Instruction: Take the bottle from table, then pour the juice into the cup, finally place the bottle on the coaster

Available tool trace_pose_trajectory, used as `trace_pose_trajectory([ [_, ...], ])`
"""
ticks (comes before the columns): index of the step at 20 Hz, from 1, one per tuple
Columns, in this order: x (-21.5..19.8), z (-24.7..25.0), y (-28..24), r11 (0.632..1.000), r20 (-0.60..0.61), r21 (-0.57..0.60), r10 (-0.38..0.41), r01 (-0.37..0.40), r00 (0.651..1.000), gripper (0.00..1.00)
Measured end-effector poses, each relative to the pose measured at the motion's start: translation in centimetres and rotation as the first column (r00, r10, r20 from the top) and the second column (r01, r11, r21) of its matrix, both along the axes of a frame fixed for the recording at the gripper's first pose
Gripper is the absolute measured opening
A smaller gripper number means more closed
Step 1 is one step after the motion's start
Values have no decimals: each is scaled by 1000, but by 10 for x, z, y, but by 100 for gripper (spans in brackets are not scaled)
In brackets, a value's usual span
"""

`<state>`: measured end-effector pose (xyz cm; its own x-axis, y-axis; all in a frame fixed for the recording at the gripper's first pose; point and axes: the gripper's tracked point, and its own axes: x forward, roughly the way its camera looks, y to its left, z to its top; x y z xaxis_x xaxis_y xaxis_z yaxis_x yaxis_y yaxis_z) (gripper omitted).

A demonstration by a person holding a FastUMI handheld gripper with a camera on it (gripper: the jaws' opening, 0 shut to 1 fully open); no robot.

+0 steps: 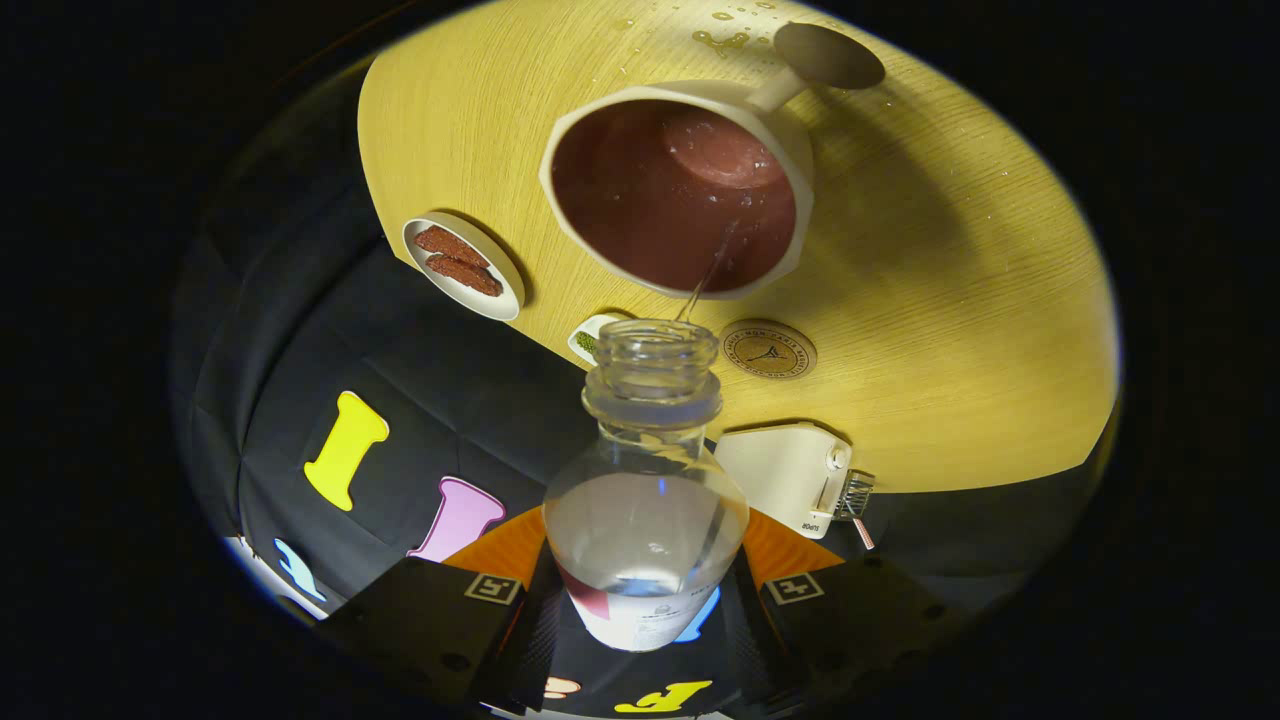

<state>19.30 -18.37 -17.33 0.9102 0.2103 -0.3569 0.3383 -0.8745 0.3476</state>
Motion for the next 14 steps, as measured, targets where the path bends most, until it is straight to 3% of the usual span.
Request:
trace_pose_trajectory([
  [14,-2,-1,-11,1000,-35,1,-21,22,999,73],
])
